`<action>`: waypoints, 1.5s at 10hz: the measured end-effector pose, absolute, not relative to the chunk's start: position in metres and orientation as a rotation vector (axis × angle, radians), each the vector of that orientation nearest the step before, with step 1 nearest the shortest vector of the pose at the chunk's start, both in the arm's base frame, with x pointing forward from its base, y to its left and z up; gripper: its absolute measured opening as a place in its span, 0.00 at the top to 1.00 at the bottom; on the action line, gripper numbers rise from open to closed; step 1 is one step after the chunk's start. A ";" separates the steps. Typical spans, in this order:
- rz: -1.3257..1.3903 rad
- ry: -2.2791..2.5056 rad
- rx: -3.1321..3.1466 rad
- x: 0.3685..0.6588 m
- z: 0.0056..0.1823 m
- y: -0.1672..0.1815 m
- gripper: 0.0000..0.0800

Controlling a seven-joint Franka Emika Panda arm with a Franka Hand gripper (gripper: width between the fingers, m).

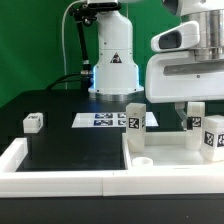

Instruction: Assemble square table

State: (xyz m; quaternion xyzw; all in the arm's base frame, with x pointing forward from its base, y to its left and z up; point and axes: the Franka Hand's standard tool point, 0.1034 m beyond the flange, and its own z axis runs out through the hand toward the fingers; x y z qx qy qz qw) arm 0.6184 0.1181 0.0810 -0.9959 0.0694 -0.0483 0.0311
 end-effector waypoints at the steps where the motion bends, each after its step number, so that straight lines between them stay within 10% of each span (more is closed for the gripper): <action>1: -0.154 0.120 -3.089 0.618 0.081 0.120 0.19; 6: -0.172 -0.239 -3.114 0.619 0.081 0.118 0.23; 8: -0.172 -0.236 -3.114 0.619 0.082 0.118 0.64; 15: -0.159 0.364 -3.081 0.618 0.081 0.120 0.64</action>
Offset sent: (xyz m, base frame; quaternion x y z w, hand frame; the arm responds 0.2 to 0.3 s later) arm 0.0011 0.0000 0.0036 -0.0046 0.0168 -0.1822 0.9831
